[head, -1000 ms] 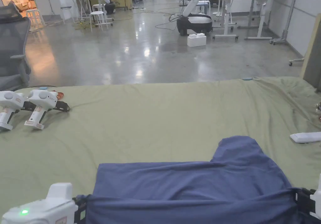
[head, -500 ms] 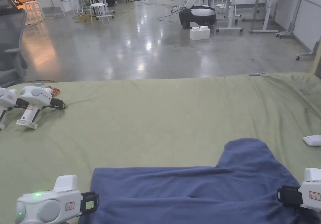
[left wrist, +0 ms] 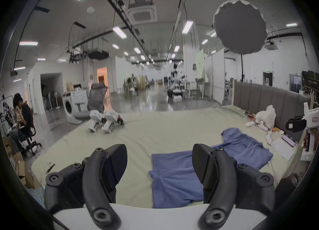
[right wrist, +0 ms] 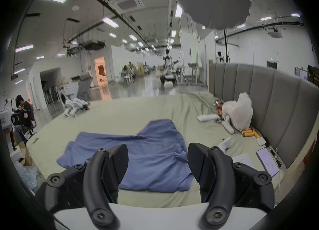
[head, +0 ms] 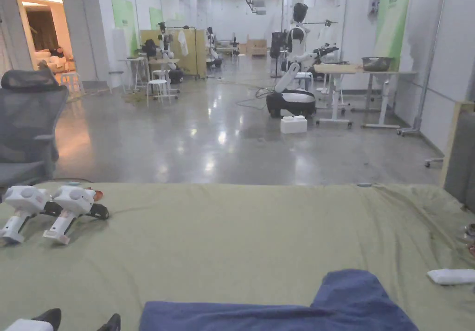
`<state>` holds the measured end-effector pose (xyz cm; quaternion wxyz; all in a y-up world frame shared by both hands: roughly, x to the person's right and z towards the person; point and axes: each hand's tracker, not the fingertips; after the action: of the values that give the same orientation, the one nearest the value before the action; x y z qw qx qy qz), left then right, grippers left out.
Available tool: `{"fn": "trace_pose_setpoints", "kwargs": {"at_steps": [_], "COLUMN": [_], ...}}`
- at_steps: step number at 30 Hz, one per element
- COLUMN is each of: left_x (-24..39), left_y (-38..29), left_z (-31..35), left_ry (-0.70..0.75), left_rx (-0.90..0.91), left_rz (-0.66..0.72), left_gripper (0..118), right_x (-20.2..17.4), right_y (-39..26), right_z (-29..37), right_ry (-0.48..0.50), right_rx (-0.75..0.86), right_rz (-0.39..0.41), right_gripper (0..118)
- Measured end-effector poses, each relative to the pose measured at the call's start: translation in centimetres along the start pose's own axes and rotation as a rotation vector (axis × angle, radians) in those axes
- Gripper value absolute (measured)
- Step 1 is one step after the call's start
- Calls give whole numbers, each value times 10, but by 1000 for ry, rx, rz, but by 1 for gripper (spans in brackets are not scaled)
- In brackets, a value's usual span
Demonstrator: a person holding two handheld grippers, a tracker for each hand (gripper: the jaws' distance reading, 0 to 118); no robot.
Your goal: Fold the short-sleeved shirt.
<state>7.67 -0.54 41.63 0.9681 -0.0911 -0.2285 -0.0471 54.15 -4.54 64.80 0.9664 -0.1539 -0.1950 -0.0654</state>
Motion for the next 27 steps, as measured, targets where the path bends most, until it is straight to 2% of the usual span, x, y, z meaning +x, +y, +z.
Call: {"fn": "trace_pose_setpoints", "kwargs": {"at_steps": [2,3,7,8,10,11,12,16,27], "left_x": [10,15,36,39,47,50,52,57,52], "left_y": [7,8,19,20,23,23,24,24,28], "left_z": [29,46,87,95,107,113,117,123,118], "left_ry": [-4,-24,5,-1,-39,-48,-62,-85,-97], "left_rx": [44,121,162,169,179,186,187,186,155], "left_rz": [-8,-21,-48,-45,-27,-24,-21,-51,-18], "left_gripper": [76,70,44,36,19,13,6,0,0], "right_x": [-13,-25,-60,-66,-76,-78,-82,-89,-81], "right_y": [3,5,13,14,18,21,22,24,23], "right_z": [28,39,71,77,86,89,91,94,90], "right_ry": [22,39,30,42,61,73,67,74,62], "right_rx": [27,49,124,138,174,183,192,208,208], "right_rz": [-15,-2,129,124,98,87,79,74,63], "right_gripper": [67,59,37,30,6,2,1,0,0]}}
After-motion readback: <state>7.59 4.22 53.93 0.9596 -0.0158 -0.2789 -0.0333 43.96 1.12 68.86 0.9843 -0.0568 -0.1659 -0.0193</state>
